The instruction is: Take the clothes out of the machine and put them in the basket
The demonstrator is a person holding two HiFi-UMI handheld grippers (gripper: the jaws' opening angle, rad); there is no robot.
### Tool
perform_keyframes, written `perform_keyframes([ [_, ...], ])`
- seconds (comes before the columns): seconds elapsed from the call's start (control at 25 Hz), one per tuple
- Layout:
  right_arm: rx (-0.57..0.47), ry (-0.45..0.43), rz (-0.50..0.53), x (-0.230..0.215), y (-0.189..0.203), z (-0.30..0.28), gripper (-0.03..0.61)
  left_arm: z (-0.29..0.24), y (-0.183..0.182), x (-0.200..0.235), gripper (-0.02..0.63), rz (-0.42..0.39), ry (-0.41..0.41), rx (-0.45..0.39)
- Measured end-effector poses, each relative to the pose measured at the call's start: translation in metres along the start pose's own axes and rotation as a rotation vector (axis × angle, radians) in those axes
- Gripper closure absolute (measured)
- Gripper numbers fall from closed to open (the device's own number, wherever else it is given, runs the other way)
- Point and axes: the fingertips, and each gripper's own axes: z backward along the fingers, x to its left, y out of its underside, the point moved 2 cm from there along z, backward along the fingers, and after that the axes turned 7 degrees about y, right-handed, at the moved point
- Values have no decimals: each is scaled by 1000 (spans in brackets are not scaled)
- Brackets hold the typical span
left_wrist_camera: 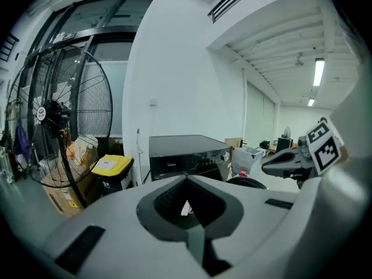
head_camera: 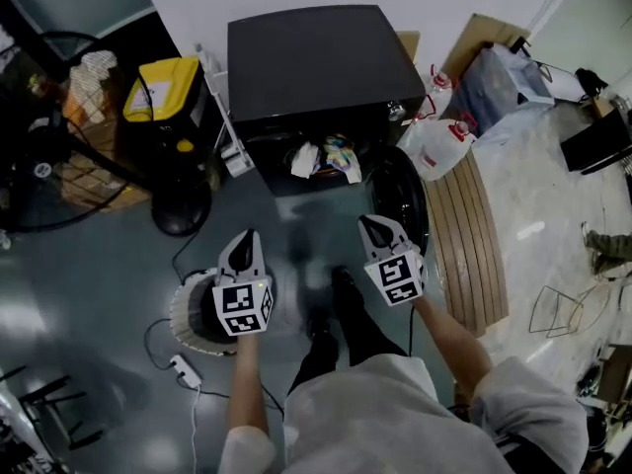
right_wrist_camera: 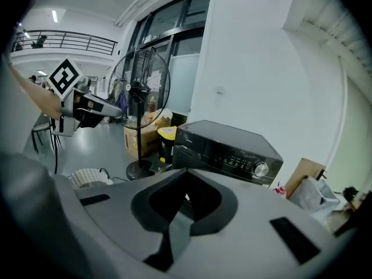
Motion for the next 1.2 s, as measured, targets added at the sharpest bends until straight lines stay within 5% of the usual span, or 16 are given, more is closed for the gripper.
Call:
perform_keyframes([
  [0.56,5,-96,-55,-47,67,-175,555,-142,64,21,595,80,-103,34],
  [1.2,25,-35,-129,2,183,-340,555,-246,210,59,595,111,-45,72],
])
